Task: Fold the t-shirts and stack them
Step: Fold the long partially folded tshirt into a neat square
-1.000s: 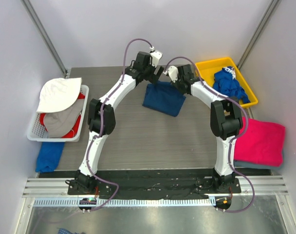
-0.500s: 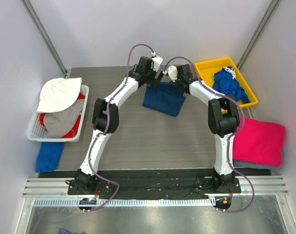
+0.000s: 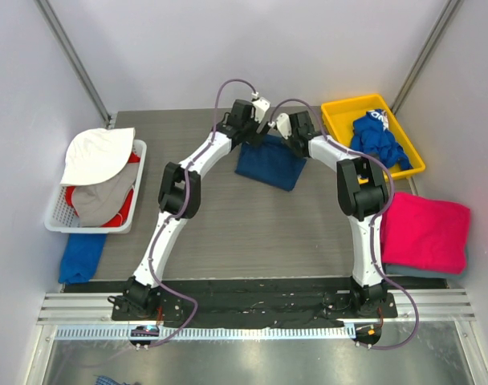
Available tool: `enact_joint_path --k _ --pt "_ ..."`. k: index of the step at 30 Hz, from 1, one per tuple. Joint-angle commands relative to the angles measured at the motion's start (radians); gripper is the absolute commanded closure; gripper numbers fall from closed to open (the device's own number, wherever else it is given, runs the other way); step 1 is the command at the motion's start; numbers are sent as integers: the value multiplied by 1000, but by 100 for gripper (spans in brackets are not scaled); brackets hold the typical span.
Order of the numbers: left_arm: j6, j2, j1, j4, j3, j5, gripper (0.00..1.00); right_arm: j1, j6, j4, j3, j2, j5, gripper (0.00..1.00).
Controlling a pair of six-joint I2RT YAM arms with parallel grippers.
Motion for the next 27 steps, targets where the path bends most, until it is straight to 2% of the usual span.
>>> enact_joint_path --k 1,8,15,20,24,27 --pt "-12 -17 -5 62 64 -22 0 8 -15 83 2 -37 13 61" --pt "-5 -40 -5 81 64 -19 0 8 -4 121 -38 -51 28 61" --pt "49 9 -4 245 45 -120 0 8 -1 227 -127 -109 100 61" --pt "82 30 -1 327 72 -184 0 8 2 238 -174 -166 131 60" --pt "96 -2 1 332 53 -233 0 6 16 238 -185 -218 155 60" --pt "77 -68 4 273 24 -247 0 8 45 216 -191 -263 165 58"
